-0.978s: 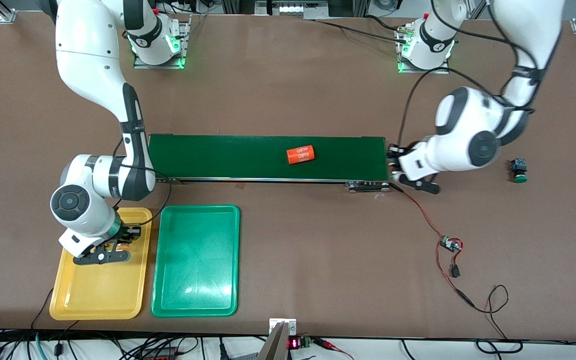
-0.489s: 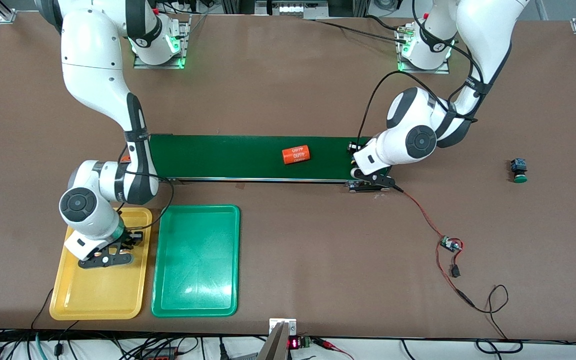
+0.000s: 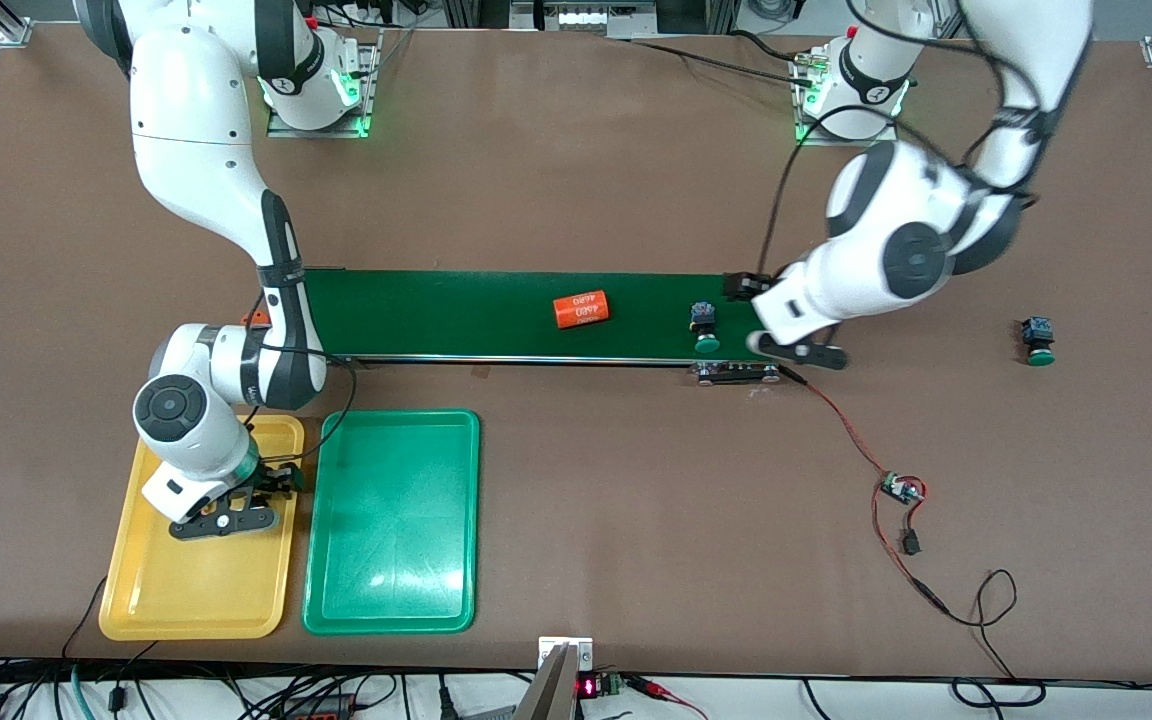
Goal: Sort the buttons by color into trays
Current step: 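Release the yellow button in the yellow tray while the left gripper places the green button, then lift the right gripper from the tray while the left gripper grasps a green button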
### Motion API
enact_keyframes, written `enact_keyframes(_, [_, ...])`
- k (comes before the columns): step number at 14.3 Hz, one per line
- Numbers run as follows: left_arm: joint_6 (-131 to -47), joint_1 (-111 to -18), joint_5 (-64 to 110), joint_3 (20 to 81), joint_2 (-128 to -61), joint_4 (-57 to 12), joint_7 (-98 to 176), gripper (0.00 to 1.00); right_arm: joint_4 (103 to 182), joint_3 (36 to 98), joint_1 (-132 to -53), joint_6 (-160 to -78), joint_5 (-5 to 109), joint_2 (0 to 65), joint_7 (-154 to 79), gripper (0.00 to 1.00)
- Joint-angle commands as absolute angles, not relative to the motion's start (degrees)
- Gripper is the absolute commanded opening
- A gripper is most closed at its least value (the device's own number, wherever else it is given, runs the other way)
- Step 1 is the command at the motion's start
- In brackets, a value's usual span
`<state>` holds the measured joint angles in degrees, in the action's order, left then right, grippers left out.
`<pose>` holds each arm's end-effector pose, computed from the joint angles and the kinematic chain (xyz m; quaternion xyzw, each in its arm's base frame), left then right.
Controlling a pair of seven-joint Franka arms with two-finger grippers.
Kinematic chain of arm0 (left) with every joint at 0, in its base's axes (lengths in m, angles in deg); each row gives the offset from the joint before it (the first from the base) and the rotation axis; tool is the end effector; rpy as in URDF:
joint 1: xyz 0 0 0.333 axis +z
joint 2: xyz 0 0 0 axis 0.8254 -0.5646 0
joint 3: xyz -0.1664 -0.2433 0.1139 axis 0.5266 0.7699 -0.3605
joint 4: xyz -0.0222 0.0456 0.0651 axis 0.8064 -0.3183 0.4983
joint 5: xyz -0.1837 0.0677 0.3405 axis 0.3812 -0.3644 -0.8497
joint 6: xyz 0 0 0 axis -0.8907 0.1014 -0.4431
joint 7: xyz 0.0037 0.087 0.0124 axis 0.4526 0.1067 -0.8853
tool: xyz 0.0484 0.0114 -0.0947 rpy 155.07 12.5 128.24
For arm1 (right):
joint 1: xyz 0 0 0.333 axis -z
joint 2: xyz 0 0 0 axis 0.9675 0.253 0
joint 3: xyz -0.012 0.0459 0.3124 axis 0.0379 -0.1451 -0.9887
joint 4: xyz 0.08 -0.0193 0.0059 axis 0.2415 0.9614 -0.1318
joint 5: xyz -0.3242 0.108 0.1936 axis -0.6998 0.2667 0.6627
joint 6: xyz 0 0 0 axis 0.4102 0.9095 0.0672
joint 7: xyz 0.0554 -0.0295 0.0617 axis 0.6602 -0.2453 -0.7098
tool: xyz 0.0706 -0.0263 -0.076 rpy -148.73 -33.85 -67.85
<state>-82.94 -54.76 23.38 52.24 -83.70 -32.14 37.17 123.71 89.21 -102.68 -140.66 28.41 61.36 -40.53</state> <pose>0.5535 -0.1948 0.3580 0.9854 -0.0551 -0.1339 0.0898 0.7423 0.0805 0.2126 0.9870 0.0915 0.0823 0.1035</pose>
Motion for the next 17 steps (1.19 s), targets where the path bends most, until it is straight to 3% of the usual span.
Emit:
enact_keyframes(1, [-78.7, -54.4, 18.3, 45.8, -83.1, -29.3, 38.2, 1.00, 123.1, 88.8, -102.3, -133.9, 28.9, 57.2, -40.7, 1.00])
enact_keyframes(10, [-79.9, -48.8, 2.3, 32.5, -88.4, -30.8, 51.4, 1.00, 123.1, 88.9, -108.6, -116.1, 33.0, 42.8, -33.2, 1.00])
enact_keyframes(13, [-85.8, -44.1, 2.3, 31.0, -90.1, -31.9, 59.2, 1.00, 123.0, 89.1, -112.2, -113.8, 32.9, 40.4, -28.0, 1.00])
enact_keyframes(17, [-100.5, -42.1, 2.3, 25.1, -90.4, -40.3, 67.7, 1.00, 123.0, 89.2, -113.6, -111.9, 32.4, 39.2, -22.8, 1.00])
